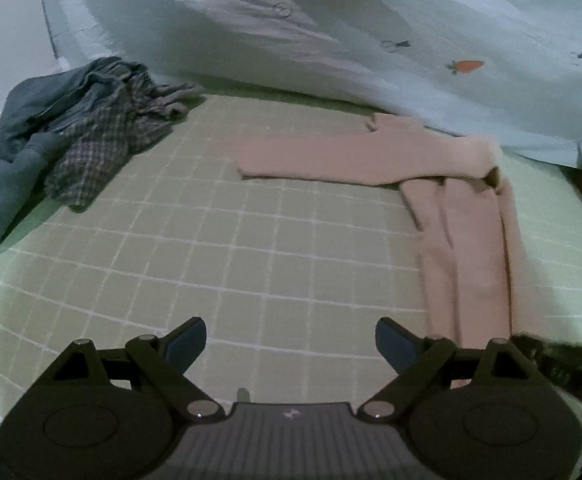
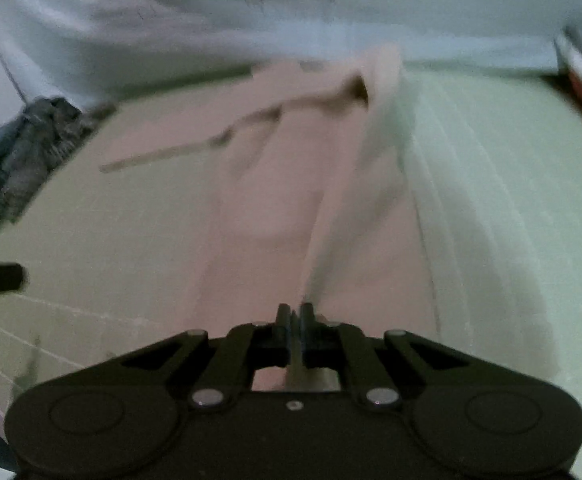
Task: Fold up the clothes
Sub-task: 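Grasp the shirt body with the right gripper and fold it over the sleeve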
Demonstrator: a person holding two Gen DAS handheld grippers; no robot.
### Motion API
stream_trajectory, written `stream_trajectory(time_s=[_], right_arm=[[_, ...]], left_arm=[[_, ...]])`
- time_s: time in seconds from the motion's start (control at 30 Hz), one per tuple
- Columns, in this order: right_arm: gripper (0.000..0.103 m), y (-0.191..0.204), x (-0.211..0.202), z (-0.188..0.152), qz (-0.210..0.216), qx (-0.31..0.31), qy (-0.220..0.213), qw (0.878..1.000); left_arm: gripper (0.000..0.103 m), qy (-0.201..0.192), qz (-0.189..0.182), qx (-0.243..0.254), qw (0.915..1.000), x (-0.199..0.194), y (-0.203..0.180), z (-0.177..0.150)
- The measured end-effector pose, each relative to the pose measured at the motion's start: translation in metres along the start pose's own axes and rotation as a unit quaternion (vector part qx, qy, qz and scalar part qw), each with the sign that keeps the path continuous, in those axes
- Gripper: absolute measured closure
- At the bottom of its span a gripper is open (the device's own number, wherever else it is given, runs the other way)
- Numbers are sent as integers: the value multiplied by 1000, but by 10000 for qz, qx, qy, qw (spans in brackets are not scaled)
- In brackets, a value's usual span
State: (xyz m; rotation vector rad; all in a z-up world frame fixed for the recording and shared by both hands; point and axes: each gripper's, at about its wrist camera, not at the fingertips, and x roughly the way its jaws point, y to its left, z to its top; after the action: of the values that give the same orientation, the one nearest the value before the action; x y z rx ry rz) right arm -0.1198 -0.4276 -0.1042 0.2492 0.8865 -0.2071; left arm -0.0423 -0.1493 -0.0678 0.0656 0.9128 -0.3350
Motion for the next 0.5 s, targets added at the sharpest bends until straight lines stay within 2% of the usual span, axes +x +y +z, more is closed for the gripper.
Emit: stream_trajectory(time_s=[0.07, 0.13, 0.2, 0.33, 0.5], right_arm=[[93, -3, -2, 4, 78, 162, 25, 9998], [76, -7, -7, 9, 176, 358, 4, 9992], [71, -10, -14, 11, 166, 504, -143, 9985], [70, -23, -15, 16, -163, 759, -196, 9968], [73, -20, 14, 14, -611, 483, 280, 9966]], left_arm=[[11, -36, 3, -37, 10000, 1, 8, 2], [11, -51, 10, -164, 9999, 3, 16, 6], [11, -81, 12, -311, 9995, 6, 23, 10], [11, -138, 63, -587, 9982, 12, 36, 20], [11, -126, 202, -901, 9956, 31, 51, 41]])
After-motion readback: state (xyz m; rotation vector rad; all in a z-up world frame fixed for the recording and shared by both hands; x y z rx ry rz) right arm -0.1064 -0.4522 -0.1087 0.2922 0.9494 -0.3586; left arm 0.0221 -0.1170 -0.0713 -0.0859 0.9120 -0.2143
